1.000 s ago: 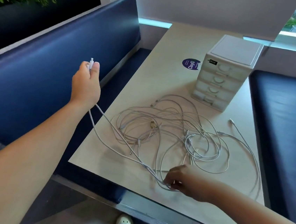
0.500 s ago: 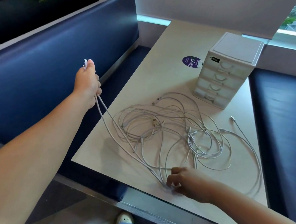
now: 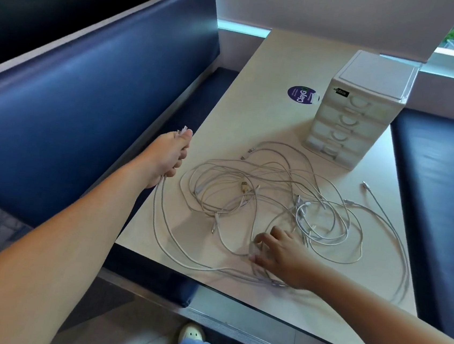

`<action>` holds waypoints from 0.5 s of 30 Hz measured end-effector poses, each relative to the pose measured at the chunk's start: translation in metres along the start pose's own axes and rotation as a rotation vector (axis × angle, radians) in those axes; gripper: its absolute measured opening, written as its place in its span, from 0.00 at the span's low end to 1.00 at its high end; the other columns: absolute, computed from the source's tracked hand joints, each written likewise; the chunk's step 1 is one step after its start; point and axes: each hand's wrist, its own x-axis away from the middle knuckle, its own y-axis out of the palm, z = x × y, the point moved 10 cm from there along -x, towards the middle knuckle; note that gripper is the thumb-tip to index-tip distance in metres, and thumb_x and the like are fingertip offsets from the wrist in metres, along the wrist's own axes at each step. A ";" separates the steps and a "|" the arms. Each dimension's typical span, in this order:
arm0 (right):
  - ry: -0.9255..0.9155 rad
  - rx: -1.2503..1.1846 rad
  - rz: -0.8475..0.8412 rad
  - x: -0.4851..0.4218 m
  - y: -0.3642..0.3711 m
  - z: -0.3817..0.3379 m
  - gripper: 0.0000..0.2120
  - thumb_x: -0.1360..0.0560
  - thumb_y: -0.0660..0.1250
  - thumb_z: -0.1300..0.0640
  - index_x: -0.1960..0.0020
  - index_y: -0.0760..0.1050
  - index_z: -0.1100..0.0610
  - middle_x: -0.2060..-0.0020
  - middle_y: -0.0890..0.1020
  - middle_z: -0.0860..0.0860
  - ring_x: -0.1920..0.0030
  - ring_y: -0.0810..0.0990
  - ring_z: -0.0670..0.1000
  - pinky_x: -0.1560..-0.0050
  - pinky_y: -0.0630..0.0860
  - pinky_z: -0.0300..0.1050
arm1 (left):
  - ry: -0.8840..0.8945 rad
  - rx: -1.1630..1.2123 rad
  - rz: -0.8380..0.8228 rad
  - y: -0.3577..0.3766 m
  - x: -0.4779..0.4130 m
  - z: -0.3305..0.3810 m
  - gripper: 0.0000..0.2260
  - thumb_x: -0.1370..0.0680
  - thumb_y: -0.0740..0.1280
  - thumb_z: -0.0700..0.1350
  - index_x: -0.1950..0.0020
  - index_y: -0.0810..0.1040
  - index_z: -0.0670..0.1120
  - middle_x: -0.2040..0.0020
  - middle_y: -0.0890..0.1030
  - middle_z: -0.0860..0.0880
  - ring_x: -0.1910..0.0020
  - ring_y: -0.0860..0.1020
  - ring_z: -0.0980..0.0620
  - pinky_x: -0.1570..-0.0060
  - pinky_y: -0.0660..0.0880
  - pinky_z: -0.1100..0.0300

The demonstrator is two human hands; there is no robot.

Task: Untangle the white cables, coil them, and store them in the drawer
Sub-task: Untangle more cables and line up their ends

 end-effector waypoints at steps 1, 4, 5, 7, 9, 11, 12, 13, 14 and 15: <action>0.011 0.030 0.018 -0.004 -0.001 0.002 0.45 0.40 0.42 0.19 0.35 0.66 0.46 0.43 0.70 0.50 0.40 0.68 0.56 0.40 0.70 0.51 | 0.000 0.003 -0.004 0.001 0.000 -0.001 0.16 0.16 0.56 0.56 0.61 0.65 0.50 0.73 0.63 0.55 0.75 0.57 0.58 0.78 0.56 0.66; 0.049 0.109 0.007 -0.014 -0.002 0.003 0.42 0.42 0.58 0.24 0.36 0.64 0.47 0.42 0.67 0.50 0.40 0.66 0.55 0.40 0.71 0.53 | -0.001 0.032 0.016 -0.002 -0.002 -0.004 0.16 0.17 0.57 0.56 0.60 0.66 0.49 0.73 0.64 0.55 0.75 0.58 0.58 0.78 0.57 0.67; 0.060 0.111 0.000 -0.017 -0.002 0.002 0.39 0.40 0.62 0.28 0.36 0.64 0.48 0.42 0.67 0.51 0.40 0.65 0.55 0.41 0.71 0.53 | -0.002 0.040 0.021 -0.003 -0.002 -0.004 0.16 0.17 0.57 0.56 0.61 0.66 0.49 0.74 0.64 0.56 0.75 0.58 0.58 0.78 0.58 0.66; 0.066 0.097 0.007 -0.026 -0.004 0.001 0.34 0.36 0.67 0.36 0.35 0.64 0.50 0.42 0.67 0.52 0.40 0.65 0.56 0.42 0.72 0.54 | -0.001 0.050 0.023 -0.004 -0.003 -0.004 0.16 0.17 0.57 0.56 0.61 0.66 0.49 0.74 0.64 0.56 0.75 0.58 0.58 0.77 0.58 0.66; 0.055 0.068 0.044 -0.036 -0.011 0.004 0.30 0.34 0.69 0.45 0.35 0.67 0.53 0.41 0.69 0.54 0.40 0.68 0.58 0.40 0.71 0.53 | 0.002 0.049 0.014 -0.004 -0.004 -0.005 0.16 0.17 0.57 0.56 0.60 0.66 0.49 0.74 0.64 0.56 0.75 0.58 0.58 0.77 0.57 0.66; 0.062 0.012 0.091 -0.045 -0.021 0.011 0.26 0.32 0.68 0.53 0.35 0.70 0.55 0.42 0.70 0.56 0.40 0.71 0.60 0.39 0.70 0.50 | 0.005 0.045 -0.004 -0.002 -0.004 -0.008 0.15 0.17 0.57 0.55 0.60 0.65 0.49 0.73 0.63 0.56 0.75 0.57 0.58 0.78 0.57 0.66; 0.071 -0.026 0.115 -0.050 -0.026 0.014 0.25 0.32 0.67 0.58 0.36 0.71 0.56 0.42 0.71 0.57 0.41 0.72 0.60 0.40 0.71 0.49 | 0.004 0.041 -0.011 -0.002 -0.005 -0.009 0.15 0.17 0.57 0.55 0.60 0.65 0.49 0.73 0.63 0.56 0.75 0.57 0.58 0.78 0.57 0.66; 0.081 -0.068 0.136 -0.054 -0.030 0.018 0.24 0.32 0.66 0.61 0.36 0.73 0.58 0.43 0.72 0.57 0.43 0.73 0.61 0.41 0.72 0.49 | 0.003 0.036 -0.017 -0.002 -0.006 -0.011 0.15 0.17 0.57 0.55 0.60 0.66 0.49 0.73 0.64 0.56 0.75 0.57 0.58 0.77 0.57 0.66; 0.092 -0.110 0.153 -0.057 -0.033 0.020 0.24 0.33 0.66 0.64 0.37 0.74 0.59 0.43 0.72 0.58 0.44 0.75 0.61 0.43 0.73 0.49 | -0.001 0.029 -0.019 -0.002 -0.007 -0.013 0.14 0.17 0.57 0.55 0.59 0.66 0.49 0.74 0.64 0.56 0.74 0.57 0.58 0.77 0.58 0.66; 0.095 -0.150 0.166 -0.060 -0.035 0.023 0.24 0.33 0.65 0.66 0.37 0.74 0.59 0.43 0.73 0.58 0.46 0.75 0.60 0.44 0.74 0.48 | -0.005 0.023 -0.020 -0.003 -0.008 -0.015 0.14 0.17 0.58 0.55 0.59 0.67 0.49 0.74 0.64 0.56 0.74 0.58 0.58 0.77 0.58 0.66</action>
